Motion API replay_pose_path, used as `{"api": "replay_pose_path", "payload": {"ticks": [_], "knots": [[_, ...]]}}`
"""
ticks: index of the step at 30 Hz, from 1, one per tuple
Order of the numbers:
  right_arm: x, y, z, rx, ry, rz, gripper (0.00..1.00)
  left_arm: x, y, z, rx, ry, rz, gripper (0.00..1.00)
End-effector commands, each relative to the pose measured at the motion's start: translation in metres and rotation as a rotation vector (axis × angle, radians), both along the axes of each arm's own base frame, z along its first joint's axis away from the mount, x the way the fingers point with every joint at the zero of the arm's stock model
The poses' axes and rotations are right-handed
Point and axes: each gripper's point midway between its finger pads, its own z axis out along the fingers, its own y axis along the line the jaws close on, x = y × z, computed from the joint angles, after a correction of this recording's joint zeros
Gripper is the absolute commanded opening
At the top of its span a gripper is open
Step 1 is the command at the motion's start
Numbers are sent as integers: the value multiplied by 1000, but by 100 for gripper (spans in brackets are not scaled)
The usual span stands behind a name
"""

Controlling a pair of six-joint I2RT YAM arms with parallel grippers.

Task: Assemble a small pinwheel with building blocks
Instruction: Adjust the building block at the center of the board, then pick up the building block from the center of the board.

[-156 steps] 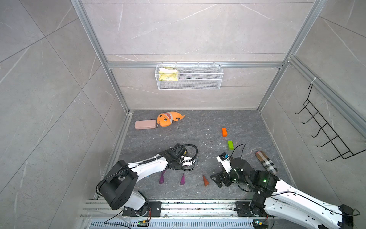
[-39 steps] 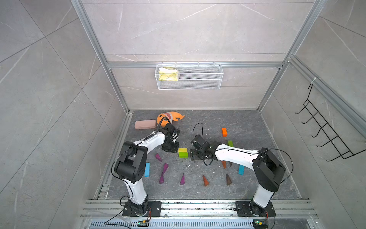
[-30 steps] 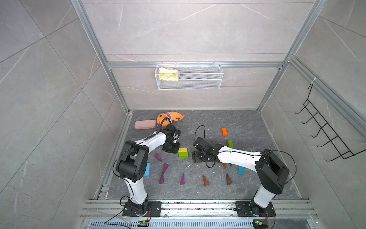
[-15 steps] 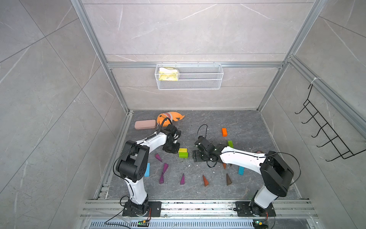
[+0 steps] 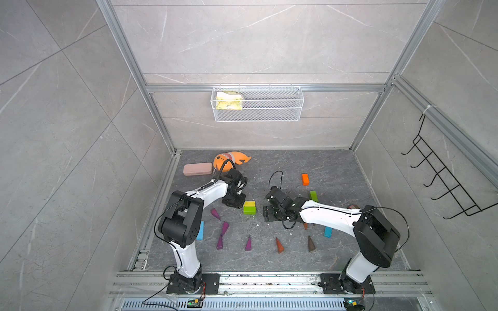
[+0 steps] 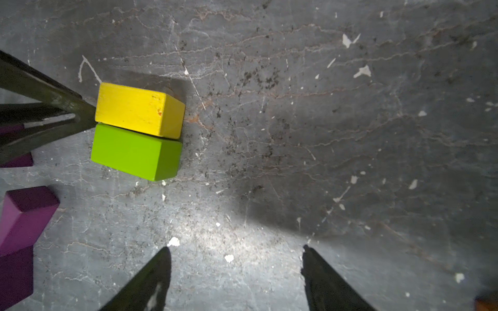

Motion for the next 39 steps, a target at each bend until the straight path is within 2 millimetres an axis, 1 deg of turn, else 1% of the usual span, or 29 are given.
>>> {"api": "replay_pose_path", "payload": {"ticks": [1, 11, 18, 20, 22, 24, 26, 29, 31, 33, 34, 37, 38, 39], "knots": [[1, -3, 8, 9, -24, 2, 77, 6, -4, 6, -3, -32, -19, 30], [1, -3, 7, 10, -22, 1, 78, 5, -7, 6, -8, -31, -33, 32], [-1, -5, 6, 9, -18, -2, 78, 6, -1, 8, 28, -46, -26, 32], [-2, -6, 6, 8, -17, -4, 78, 8, 2, 11, 40, -58, -23, 32], [-2, -6, 5, 7, -13, -7, 78, 10, 2, 18, 35, -80, -26, 32], [-3, -8, 6, 11, -18, -10, 78, 12, 1, 30, 26, -113, -36, 32], [-3, -8, 15, 29, -39, -7, 78, 14, 6, 46, 36, -172, -47, 32], [-5, -8, 38, 63, -94, 40, 78, 9, 22, 71, 71, -275, -42, 33], [-9, -9, 54, 86, -130, 78, 79, 0, 29, 87, 65, -329, -28, 36], [-15, -11, 70, 96, -167, 122, 81, -9, 36, 103, 53, -362, 7, 36], [-18, -14, 77, 97, -185, 139, 83, -14, 39, 113, 36, -386, 35, 36], [-26, -22, 94, 108, -234, 173, 94, -31, 43, 142, 4, -474, 87, 36], [-30, -25, 98, 110, -244, 186, 98, -37, 45, 150, 9, -505, 95, 38], [-33, -27, 98, 109, -248, 196, 99, -40, 47, 154, 11, -526, 110, 40]]}}
